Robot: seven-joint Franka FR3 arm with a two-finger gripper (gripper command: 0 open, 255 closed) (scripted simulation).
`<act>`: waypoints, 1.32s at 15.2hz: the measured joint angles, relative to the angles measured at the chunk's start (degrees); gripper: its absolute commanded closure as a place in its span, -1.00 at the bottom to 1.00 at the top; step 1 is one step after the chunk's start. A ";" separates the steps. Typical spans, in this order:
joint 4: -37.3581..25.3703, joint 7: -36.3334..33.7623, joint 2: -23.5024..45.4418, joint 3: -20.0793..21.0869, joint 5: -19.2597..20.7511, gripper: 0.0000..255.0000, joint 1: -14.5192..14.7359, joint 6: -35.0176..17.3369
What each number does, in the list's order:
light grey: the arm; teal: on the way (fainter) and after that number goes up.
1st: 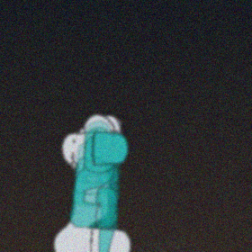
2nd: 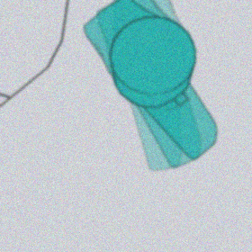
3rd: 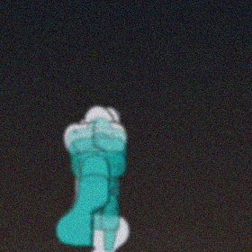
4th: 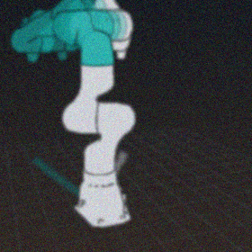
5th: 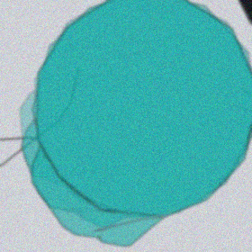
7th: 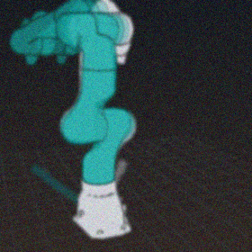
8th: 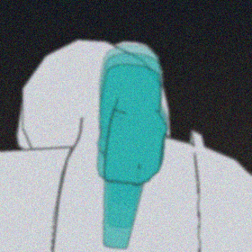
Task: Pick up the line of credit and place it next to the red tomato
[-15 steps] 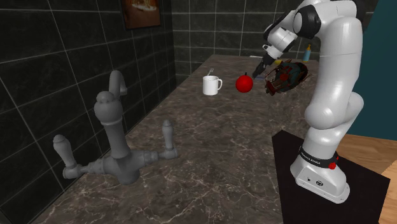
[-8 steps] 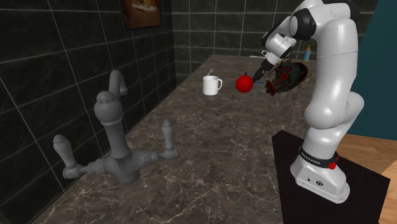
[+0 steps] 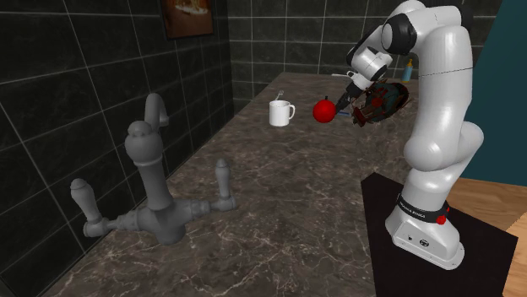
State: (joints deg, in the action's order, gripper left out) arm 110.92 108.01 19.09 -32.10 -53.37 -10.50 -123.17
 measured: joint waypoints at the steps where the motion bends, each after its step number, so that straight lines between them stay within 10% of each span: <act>1: -0.01 0.00 0.01 0.00 -0.01 1.00 0.00 0.00; 2: -0.01 0.00 0.01 0.00 -0.01 1.00 0.00 0.00; 3: -0.01 0.00 0.01 0.01 -0.01 -1.00 0.00 -0.01; 20: -0.37 -2.23 -4.37 -2.34 4.56 -1.00 -0.59 3.87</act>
